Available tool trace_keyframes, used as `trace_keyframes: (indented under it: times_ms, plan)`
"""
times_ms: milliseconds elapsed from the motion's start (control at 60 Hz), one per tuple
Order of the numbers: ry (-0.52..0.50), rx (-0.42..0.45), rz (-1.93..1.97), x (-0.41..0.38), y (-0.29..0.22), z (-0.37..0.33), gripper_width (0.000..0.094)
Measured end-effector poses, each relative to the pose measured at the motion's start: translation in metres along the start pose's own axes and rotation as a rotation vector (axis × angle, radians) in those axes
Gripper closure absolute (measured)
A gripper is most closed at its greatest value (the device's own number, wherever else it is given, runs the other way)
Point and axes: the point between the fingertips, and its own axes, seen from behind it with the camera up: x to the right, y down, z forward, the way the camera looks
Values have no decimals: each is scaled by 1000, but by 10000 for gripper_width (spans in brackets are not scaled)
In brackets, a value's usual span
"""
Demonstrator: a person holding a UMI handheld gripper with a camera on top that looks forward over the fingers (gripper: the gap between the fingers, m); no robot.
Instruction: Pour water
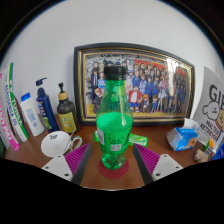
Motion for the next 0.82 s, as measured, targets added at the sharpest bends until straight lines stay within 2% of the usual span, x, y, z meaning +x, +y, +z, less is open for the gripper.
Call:
trace_keyframes:
  times_ms: [167, 300, 517, 817]
  plan:
    - [86, -109, 18, -2, 8, -71, 82]
    - [131, -150, 31, -15, 8, -148, 85]
    - [203, -171, -21, -35, 15, -232, 83]
    - [211, -152, -8, -52, 15, -261, 84]
